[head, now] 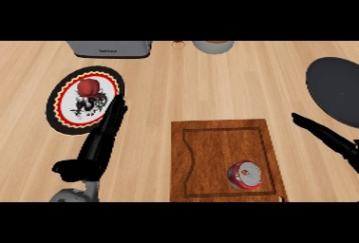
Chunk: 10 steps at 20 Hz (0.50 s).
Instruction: Pick the can from the cutting board and place it in the pan
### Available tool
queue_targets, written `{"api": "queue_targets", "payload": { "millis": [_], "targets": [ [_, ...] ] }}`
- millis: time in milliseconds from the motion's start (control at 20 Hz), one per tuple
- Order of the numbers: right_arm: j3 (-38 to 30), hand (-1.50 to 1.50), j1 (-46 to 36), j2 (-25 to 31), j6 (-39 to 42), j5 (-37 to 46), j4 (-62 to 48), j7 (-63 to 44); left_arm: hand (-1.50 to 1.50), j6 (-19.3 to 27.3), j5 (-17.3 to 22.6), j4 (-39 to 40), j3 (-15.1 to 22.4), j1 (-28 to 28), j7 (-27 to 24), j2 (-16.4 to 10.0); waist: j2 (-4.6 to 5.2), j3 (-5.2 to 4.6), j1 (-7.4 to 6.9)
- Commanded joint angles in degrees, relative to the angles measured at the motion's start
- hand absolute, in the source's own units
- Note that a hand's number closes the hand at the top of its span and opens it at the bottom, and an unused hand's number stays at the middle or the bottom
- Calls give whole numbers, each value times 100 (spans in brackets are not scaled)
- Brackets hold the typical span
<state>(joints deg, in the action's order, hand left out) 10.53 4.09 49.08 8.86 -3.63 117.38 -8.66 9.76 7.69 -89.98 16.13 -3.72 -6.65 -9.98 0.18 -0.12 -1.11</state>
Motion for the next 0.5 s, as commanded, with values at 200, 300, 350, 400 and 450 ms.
{"api": "queue_targets", "payload": {
  "millis": [200, 300, 350, 400, 450],
  "targets": [
    [1541, -150, -1201, -215, 765, 1218, -59, -1545, 0, -28, -37, 126, -83, -209, 121, 74, 5, 2, -23],
    [1904, -150, -1332, -521, 709, 1922, -726, -1385, 0, -177, -6, -22, -18, 234, -124, -6, 3, 7, -56],
    [2244, -150, -1229, -750, 609, 2250, -493, -1694, 0, -197, 25, -201, -149, 97, 87, -132, -12, 8, -9],
    [2365, -150, -1262, -898, 698, 2354, -643, -1698, 0, -169, -77, 293, -59, 52, -314, 124, -4, 7, 41],
    [2021, -150, -1360, -732, 1079, 2032, -833, -1675, 0, -251, 84, -155, -256, 69, 109, -103, -13, 10, 45]
  ]
}}
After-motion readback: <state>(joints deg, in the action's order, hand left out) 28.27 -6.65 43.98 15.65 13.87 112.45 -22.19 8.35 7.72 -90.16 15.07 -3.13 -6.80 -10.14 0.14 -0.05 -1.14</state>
